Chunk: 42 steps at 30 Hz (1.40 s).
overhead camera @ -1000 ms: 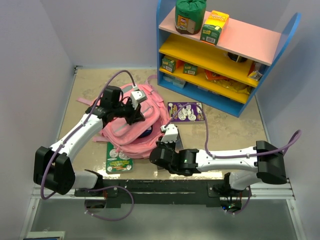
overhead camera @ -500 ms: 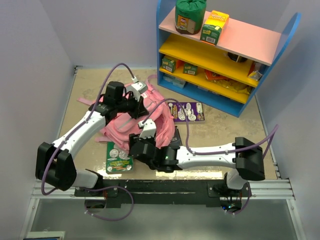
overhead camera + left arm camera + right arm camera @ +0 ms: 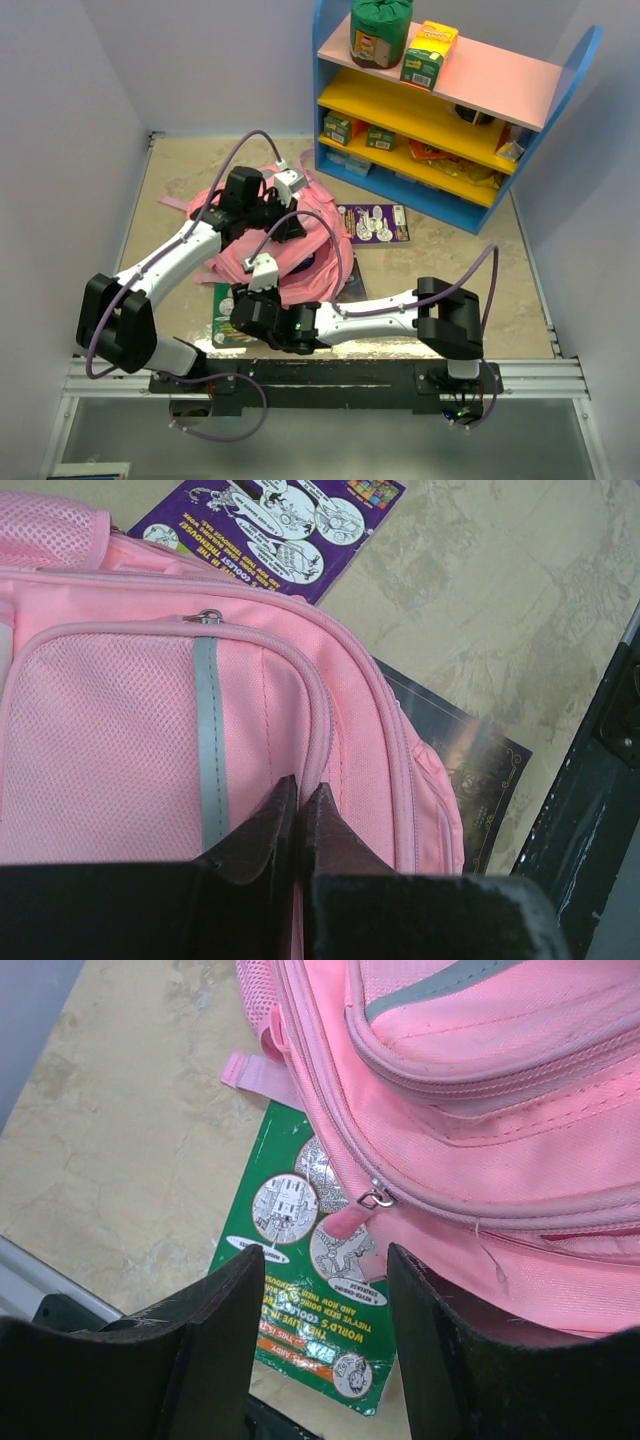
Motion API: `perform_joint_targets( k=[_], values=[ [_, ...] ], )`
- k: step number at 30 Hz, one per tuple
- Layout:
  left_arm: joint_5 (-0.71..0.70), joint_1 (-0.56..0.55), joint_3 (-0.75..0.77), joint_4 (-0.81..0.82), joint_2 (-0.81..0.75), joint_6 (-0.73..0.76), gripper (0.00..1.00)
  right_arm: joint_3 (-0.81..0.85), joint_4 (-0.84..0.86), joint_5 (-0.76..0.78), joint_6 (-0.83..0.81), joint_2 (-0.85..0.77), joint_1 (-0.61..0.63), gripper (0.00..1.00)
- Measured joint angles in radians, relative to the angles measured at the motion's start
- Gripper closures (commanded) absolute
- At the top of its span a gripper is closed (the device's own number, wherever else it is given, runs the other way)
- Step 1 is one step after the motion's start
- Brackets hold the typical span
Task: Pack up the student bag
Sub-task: Zip the student bag at the center of the board.
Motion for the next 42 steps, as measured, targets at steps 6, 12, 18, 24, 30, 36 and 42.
perform_joint_targets(
  k=[6, 12, 18, 24, 30, 36, 42],
  values=[
    [-0.022, -0.002, 0.0, 0.005, -0.019, -0.023, 1.0, 0.077, -0.021, 0.016, 0.023, 0.063, 0.0, 0.45],
    [-0.027, -0.002, 0.0, 0.007, -0.026, -0.034, 1.0, 0.158, -0.098, 0.052, 0.084, 0.131, -0.003, 0.47],
    [-0.03, -0.002, -0.002, 0.01, -0.045, -0.038, 1.0, 0.183, -0.188, 0.075, 0.163, 0.164, -0.021, 0.48],
    [-0.029, -0.003, -0.013, 0.031, -0.064, -0.039, 1.0, 0.183, -0.227, 0.096, 0.233, 0.164, -0.034, 0.5],
    [-0.027, -0.003, -0.025, 0.049, -0.069, -0.039, 1.0, 0.183, -0.248, 0.109, 0.276, 0.164, -0.05, 0.63],
    [-0.024, -0.003, -0.031, 0.052, -0.071, -0.039, 1.0, 0.183, -0.296, 0.137, 0.323, 0.164, -0.052, 0.92],
    [-0.024, -0.003, -0.036, 0.057, -0.071, -0.038, 0.87, 0.183, -0.323, 0.149, 0.363, 0.165, -0.053, 1.0]
  ],
)
